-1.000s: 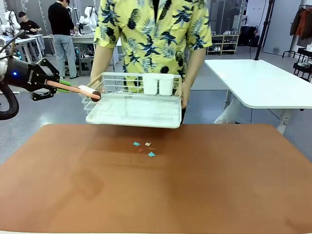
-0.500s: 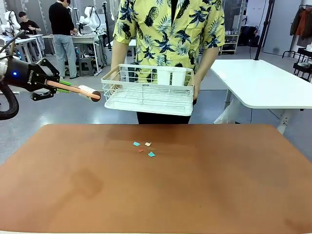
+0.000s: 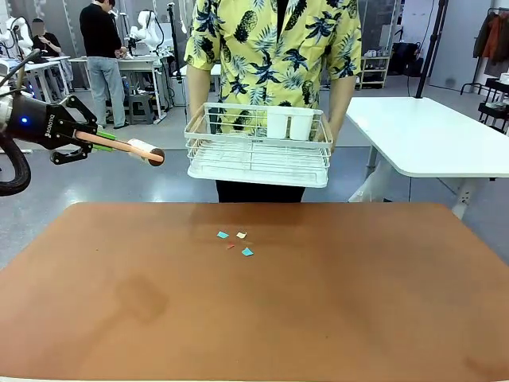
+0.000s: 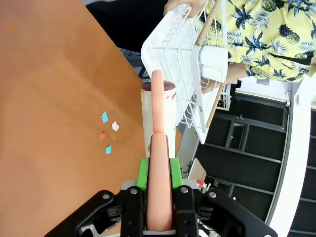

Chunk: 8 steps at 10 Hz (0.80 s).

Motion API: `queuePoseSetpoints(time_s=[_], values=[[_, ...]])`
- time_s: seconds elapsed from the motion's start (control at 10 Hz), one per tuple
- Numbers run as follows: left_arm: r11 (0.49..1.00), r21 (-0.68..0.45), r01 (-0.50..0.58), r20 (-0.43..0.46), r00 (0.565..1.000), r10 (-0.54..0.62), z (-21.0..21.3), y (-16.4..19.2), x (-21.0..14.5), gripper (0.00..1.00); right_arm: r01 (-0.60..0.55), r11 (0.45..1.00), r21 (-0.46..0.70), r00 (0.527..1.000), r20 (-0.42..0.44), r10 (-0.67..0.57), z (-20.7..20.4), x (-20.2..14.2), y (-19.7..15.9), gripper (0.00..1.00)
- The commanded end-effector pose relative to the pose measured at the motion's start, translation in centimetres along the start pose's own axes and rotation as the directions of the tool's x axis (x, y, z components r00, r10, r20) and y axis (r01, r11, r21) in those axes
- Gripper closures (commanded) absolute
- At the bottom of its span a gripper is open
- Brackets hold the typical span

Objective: Clean the table.
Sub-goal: Clean the table with the Lint Roller when the human lifts the Dish drying rack.

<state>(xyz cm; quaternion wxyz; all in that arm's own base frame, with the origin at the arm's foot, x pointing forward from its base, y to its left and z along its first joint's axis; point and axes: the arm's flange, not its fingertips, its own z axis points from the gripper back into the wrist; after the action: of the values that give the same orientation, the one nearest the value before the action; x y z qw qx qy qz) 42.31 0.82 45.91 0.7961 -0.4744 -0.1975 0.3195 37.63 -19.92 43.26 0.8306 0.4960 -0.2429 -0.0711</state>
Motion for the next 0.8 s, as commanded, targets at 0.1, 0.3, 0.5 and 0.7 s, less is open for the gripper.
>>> queuePoseSetpoints(time_s=[0.1,0.3,0.5,0.7], values=[[0.909,0.155,0.386,-0.115,0.921,-0.371,1.7,-3.4,3.1,0.79,-0.009,1.000,0.017,1.000,0.009,0.009,0.1,0.1,0.2,0.00],[0.809,0.197,0.553,-0.332,0.815,-0.476,-1.4,-5.6,5.7,0.79,-0.009,1.000,0.017,1.000,0.009,0.009,0.1,0.1,0.2,0.00],[0.745,0.192,0.638,-0.471,0.726,-0.500,-6.5,-4.0,7.0,0.79,-0.009,1.000,0.017,1.000,0.009,0.009,0.1,0.1,0.2,0.00],[0.758,0.156,0.633,-0.494,0.715,-0.495,-8.4,-2.7,6.5,0.79,-0.009,1.000,0.017,1.000,0.009,0.009,0.1,0.1,0.2,0.00]])
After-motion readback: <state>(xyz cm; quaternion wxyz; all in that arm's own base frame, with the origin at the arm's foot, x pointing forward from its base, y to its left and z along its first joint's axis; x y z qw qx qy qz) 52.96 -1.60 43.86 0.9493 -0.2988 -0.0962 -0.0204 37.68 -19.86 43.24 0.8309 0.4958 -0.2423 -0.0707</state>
